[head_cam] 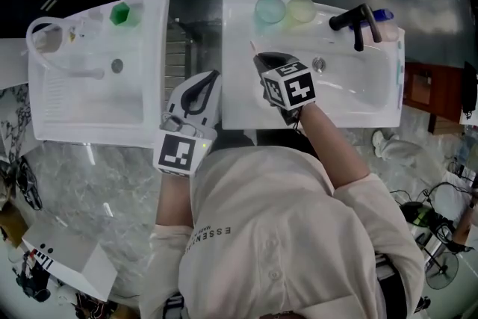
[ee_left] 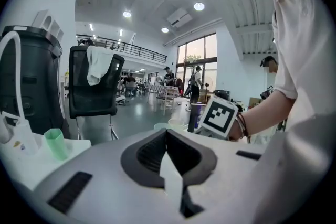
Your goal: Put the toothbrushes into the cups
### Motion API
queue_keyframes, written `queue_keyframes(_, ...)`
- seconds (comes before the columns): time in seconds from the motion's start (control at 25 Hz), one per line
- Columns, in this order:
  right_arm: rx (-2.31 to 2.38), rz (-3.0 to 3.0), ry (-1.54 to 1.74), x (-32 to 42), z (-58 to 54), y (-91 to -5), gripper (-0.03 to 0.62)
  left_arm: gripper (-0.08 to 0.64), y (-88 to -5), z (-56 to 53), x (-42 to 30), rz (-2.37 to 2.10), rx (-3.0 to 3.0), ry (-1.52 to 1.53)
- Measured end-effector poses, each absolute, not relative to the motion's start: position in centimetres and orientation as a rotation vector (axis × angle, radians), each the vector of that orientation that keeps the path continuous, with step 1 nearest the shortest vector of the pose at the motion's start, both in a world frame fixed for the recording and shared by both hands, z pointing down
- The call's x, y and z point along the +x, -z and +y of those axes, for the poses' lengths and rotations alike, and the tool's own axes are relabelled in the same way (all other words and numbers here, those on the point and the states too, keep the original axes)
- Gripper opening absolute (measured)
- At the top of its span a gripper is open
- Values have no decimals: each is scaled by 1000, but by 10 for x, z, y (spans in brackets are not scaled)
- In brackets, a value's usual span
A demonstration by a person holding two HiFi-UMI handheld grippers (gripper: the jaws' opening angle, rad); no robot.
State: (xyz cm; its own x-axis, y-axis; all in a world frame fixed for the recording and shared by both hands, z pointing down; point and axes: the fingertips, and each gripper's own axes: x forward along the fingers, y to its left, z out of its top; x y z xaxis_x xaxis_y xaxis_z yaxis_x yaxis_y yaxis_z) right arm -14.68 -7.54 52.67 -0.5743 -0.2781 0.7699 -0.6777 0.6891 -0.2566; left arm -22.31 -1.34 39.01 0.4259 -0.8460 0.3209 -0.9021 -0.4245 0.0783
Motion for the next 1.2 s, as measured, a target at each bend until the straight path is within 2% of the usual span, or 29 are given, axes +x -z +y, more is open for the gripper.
queue_keyframes(0.36, 750, -2484, -584, -135, -115, -436, 35, 2, -367, -34, -198, -1566, 2516, -327)
queue_keyframes(0.76, 792, -2798, -309, -139, -167, -363, 35, 2, -361, -50, -194, -1604, 2528, -344)
queue_keyframes(0.96, 752, -2917, -145, -155, -182, -344, 35, 2, -362, -56, -200, -1610, 2484, -313)
queue_keyframes(1.2, 796, -2967, -128, -163, -205, -351, 35, 2, -361, -66, -207, -1627, 2449, -262)
